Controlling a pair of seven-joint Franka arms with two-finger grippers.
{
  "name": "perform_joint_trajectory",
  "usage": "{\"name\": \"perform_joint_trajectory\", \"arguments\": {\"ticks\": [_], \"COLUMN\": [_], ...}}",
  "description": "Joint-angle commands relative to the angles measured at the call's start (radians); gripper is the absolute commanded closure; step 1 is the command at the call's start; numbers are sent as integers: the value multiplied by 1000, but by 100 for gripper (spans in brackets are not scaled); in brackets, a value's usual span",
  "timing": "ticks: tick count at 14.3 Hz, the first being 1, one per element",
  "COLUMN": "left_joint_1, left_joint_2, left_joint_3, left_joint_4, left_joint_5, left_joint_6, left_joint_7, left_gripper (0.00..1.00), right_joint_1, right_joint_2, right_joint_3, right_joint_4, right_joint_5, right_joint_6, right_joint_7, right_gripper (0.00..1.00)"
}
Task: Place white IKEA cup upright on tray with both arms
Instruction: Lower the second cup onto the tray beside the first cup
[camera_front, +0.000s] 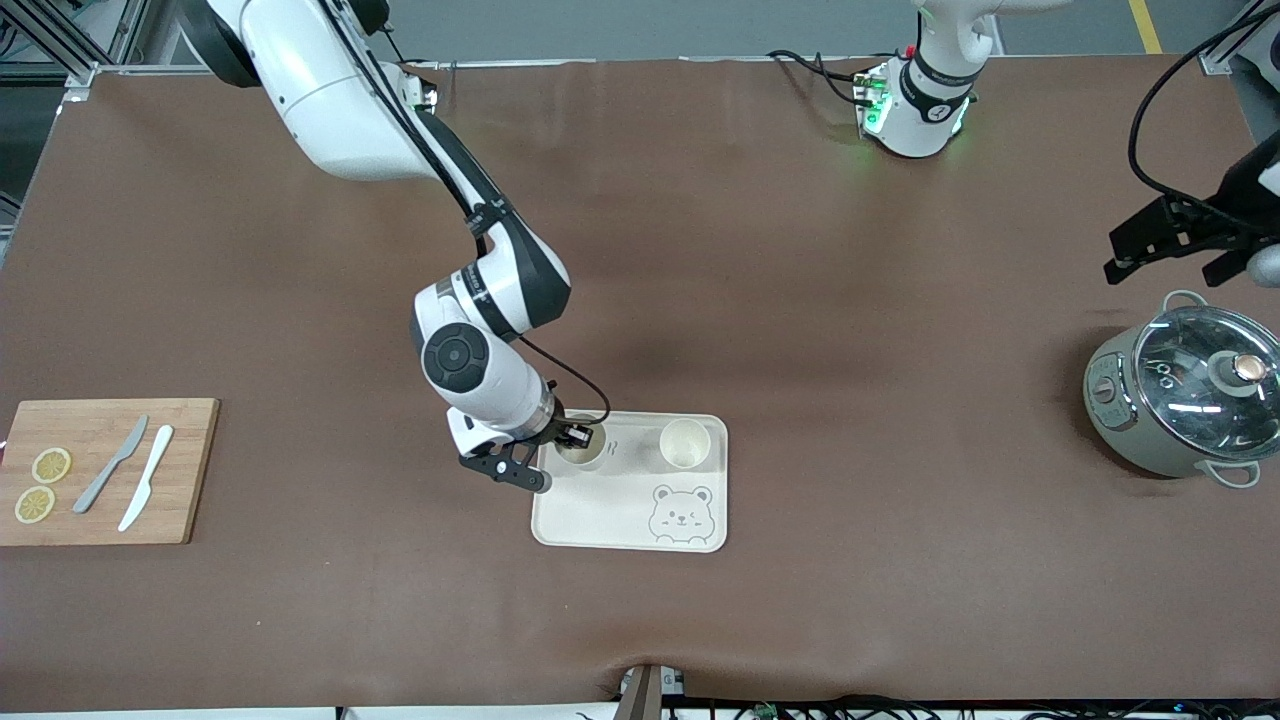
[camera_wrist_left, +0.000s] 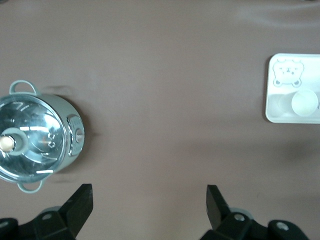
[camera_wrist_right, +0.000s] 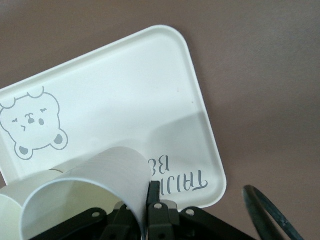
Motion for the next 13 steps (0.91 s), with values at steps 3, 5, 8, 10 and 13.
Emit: {"name": "perform_joint_trajectory", "arguments": {"ticks": [3,5,8,10,13], "left_joint_1": [-13,-11,-10,-10,-1], "left_joint_2": [-8,-2,24,25,24], "left_joint_3": [-2,1,5,5,5], "left_joint_4": [2,3,9,9,5], "left_joint_5": [-18,-30,-51,-50,-56], "left_joint_6": [-22,-22,-10,4,23], "left_joint_7": [-19,-16,-5,-2,14], "left_gripper": [0,0,0,0,0], "right_joint_1": [35,37,35,37,37], "right_joint_2": [60,71,79,80,88], "right_joint_3": [-17,-17,-20,-20,-26], "right_joint_4": [41,40,38,38,38], "right_joint_5": [-38,-44,-56,-58,-73], "right_joint_6": [45,65,79,79,82], "right_joint_7": [70,73,76,78,96], "right_gripper": [100,100,100,100,100]}}
